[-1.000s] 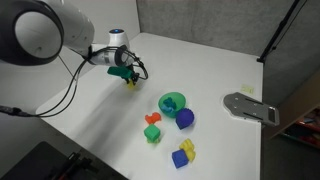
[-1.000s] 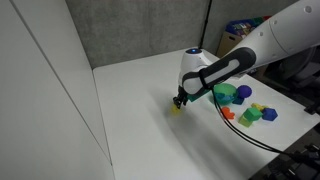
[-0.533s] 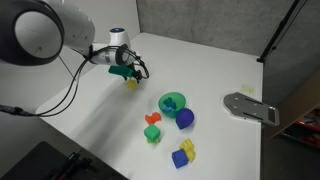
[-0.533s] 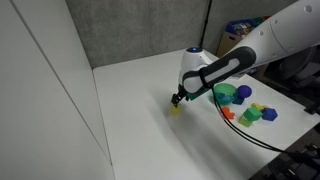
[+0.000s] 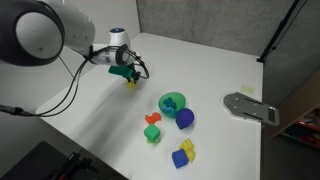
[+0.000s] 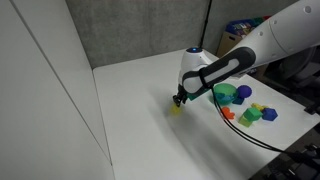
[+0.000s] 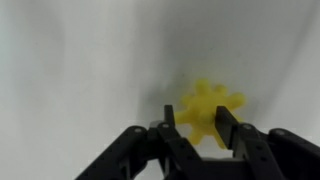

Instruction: Put the green block on top of the yellow block, move the green bowl to the right, pick up the yellow toy on the left and put it in the green bowl

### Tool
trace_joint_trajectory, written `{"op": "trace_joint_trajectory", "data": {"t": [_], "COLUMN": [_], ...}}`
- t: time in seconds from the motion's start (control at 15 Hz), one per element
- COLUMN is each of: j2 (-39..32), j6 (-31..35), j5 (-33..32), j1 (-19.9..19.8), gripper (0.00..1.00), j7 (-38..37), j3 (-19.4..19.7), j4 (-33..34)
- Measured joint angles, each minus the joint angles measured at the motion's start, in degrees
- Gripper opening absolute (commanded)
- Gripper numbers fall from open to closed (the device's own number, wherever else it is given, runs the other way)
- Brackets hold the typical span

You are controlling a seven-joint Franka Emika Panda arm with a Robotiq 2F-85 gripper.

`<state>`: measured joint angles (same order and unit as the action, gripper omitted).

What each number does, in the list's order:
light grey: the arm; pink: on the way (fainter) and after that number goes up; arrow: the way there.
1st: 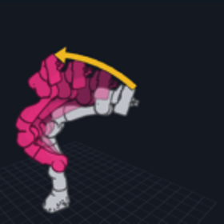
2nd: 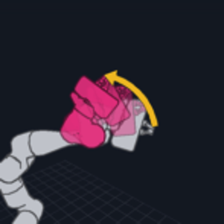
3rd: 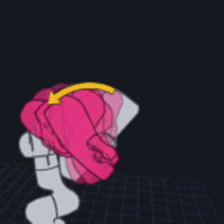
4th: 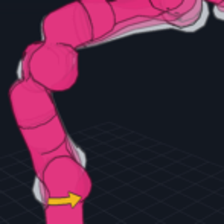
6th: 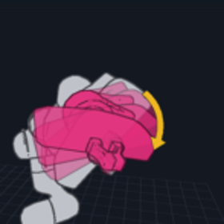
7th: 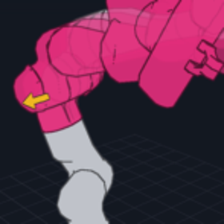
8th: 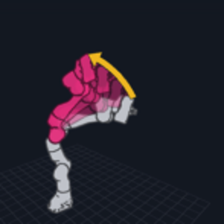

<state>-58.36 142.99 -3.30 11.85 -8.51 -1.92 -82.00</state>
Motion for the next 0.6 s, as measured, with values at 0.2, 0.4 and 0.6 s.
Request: {"op": "trace_joint_trajectory", "data": {"t": [0.2,0.4,0.6], "j2": [0.01,0.01,0.02], "j6": [0.0,0.0,0.0], "j5": [0.0,0.0,0.0], "j1": [0.11,0.29,0.32], "gripper": [0.01,0.02,0.03], "j7": [0.0,0.0,0.0], "j3": [0.0,-0.06,-0.06], "j4": [0.16,0.4,0.44]}}
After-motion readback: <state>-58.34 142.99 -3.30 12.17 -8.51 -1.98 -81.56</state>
